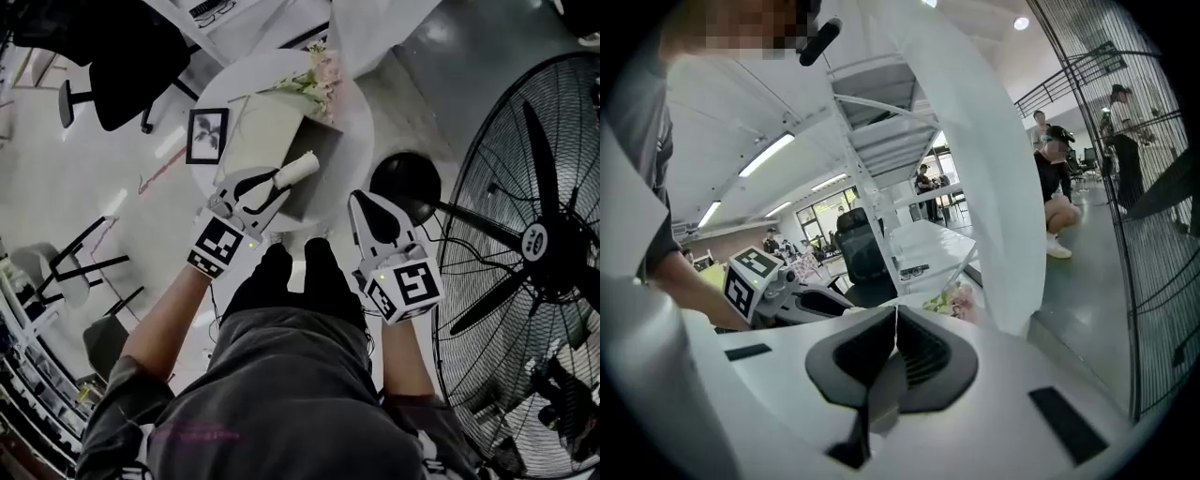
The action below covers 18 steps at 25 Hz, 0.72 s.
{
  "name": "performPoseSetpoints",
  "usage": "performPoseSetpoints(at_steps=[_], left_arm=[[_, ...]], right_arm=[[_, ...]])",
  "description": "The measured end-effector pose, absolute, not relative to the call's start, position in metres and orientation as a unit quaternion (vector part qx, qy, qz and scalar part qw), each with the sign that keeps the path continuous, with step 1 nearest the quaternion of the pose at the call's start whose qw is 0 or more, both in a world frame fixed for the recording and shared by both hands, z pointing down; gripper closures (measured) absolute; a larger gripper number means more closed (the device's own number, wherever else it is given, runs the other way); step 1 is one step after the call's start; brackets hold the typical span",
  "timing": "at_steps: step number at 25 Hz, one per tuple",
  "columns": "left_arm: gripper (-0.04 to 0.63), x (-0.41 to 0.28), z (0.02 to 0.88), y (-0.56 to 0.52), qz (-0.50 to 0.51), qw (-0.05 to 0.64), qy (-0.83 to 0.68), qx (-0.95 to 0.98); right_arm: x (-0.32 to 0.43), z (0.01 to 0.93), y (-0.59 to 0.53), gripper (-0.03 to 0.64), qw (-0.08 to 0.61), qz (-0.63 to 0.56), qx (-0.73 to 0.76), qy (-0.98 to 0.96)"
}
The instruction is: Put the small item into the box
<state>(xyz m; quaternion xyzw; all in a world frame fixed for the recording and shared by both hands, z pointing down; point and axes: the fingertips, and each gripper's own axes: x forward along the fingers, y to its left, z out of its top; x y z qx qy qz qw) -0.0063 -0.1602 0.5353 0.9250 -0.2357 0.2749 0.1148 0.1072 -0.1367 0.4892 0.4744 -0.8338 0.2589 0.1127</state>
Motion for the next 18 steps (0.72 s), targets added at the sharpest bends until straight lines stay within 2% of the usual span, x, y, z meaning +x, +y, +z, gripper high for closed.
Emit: performPoseSetpoints(at_steps=[10, 18], left_arm=[[0.465, 0.015, 0.601, -0.178, 0.36, 0.086, -0.19, 0.909], [0.465, 0.033, 0.635, -0.187, 0.423, 0.024, -0.156, 0.892]], right_arm=[[0.124, 0.523, -0.14, 0.594, 0.118, 0.293, 0.477, -0.82], [0.137, 0.539, -0.133, 0.594, 0.125, 0.305, 0.48, -0.813]])
